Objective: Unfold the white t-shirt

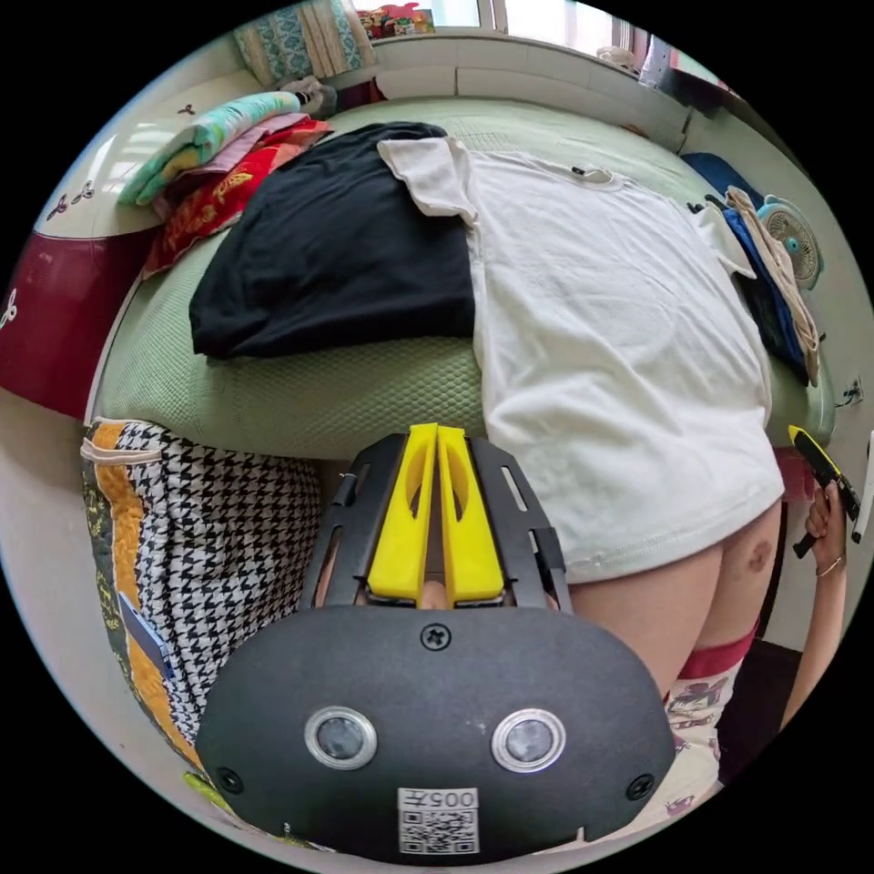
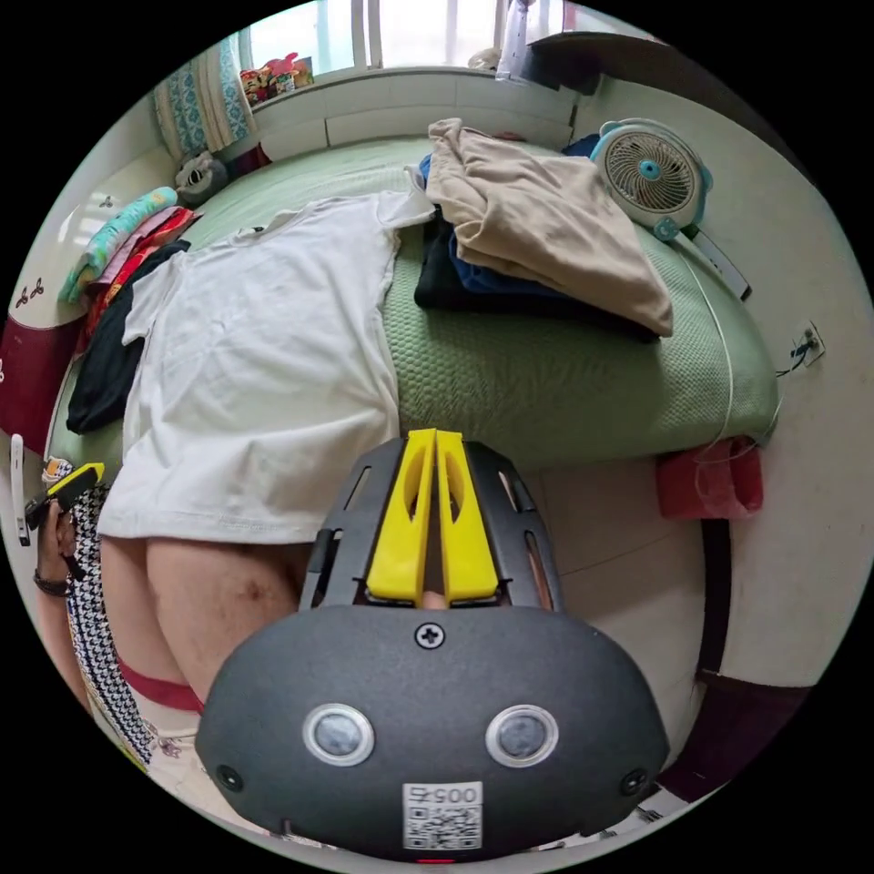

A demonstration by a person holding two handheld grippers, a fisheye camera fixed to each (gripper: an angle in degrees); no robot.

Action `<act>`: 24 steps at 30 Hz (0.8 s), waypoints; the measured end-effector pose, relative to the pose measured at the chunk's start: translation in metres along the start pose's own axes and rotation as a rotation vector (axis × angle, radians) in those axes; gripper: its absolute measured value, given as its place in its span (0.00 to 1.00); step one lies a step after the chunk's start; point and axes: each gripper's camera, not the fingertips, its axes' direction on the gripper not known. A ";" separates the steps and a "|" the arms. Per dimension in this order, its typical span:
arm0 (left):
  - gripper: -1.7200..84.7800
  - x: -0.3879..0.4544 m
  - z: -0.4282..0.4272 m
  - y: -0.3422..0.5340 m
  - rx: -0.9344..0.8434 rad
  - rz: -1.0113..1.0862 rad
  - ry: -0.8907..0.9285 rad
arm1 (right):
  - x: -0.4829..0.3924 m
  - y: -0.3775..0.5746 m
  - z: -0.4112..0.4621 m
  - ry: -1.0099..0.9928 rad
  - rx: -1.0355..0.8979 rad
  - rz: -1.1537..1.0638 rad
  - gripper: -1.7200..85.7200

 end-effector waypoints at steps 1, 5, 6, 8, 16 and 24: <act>0.02 0.008 -0.011 0.000 0.037 -0.001 0.042 | -0.006 0.000 -0.013 -0.041 0.029 0.013 0.01; 0.01 0.056 -0.031 -0.009 0.077 0.041 0.120 | -0.066 -0.010 -0.047 -0.085 0.115 0.018 0.01; 0.01 0.074 -0.032 -0.011 0.069 0.044 0.127 | -0.077 -0.011 -0.049 -0.103 0.120 0.018 0.01; 0.01 0.098 -0.028 -0.010 0.053 0.044 0.127 | -0.118 -0.012 -0.050 -0.178 0.111 0.015 0.01; 0.01 0.135 -0.012 0.011 -0.013 0.003 0.094 | -0.178 0.007 -0.006 -0.097 -0.036 -0.043 0.01; 0.01 0.144 -0.009 0.023 0.004 0.001 0.054 | -0.174 0.011 -0.003 -0.132 -0.025 -0.055 0.01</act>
